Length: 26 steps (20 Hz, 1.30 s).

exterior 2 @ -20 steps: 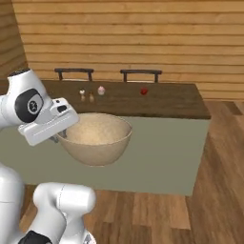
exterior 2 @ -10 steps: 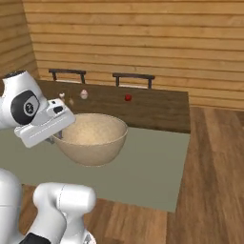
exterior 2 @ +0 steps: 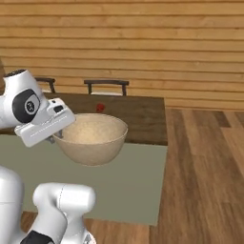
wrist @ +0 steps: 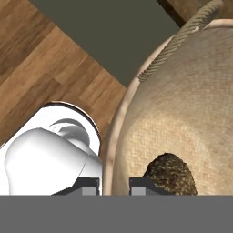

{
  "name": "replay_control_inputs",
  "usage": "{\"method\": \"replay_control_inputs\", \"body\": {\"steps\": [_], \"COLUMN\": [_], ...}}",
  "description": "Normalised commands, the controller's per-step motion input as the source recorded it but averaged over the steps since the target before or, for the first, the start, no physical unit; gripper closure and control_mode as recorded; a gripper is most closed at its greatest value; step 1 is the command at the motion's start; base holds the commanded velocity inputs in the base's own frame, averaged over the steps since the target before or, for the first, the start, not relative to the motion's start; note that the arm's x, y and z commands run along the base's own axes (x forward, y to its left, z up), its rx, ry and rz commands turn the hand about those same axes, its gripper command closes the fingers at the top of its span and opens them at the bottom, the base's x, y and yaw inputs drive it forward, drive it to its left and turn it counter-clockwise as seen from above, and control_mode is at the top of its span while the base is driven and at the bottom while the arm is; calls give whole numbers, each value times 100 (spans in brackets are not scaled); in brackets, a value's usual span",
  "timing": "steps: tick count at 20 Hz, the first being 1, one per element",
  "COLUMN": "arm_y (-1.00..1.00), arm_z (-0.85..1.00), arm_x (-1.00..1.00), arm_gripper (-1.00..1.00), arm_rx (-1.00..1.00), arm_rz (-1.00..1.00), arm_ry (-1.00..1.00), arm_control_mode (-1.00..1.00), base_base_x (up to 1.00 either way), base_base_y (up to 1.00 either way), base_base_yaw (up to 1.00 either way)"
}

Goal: Open the cabinet, pick up the bread from the cabinet and place it in the basket. Then move the basket to the dining counter.

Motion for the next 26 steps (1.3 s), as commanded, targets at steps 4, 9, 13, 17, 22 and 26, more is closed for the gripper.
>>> {"method": "replay_control_inputs", "body": {"steps": [4, 9, 13, 17, 22, 26], "arm_y": [0, 0, 0, 0, 0, 0], "arm_z": [0, 0, 0, 0, 0, 0], "arm_x": [0, 0, 0, 0, 0, 0], "arm_gripper": [100, 100, 100, 100, 100, 100], "arm_rx": [0, 0, 0, 0, 0, 0], "arm_rz": [0, 0, 0, 0, 0, 0], "arm_ry": [0, 0, 0, 0, 0, 0], "arm_control_mode": [100, 100, 100, 100, 100, 100], "base_base_x": [45, 67, 66, 24, 38, 47], "base_base_y": [18, 1, 0, 0, 0, 0], "base_base_yaw": [-10, -12, -5, 0, 0, 0]}}
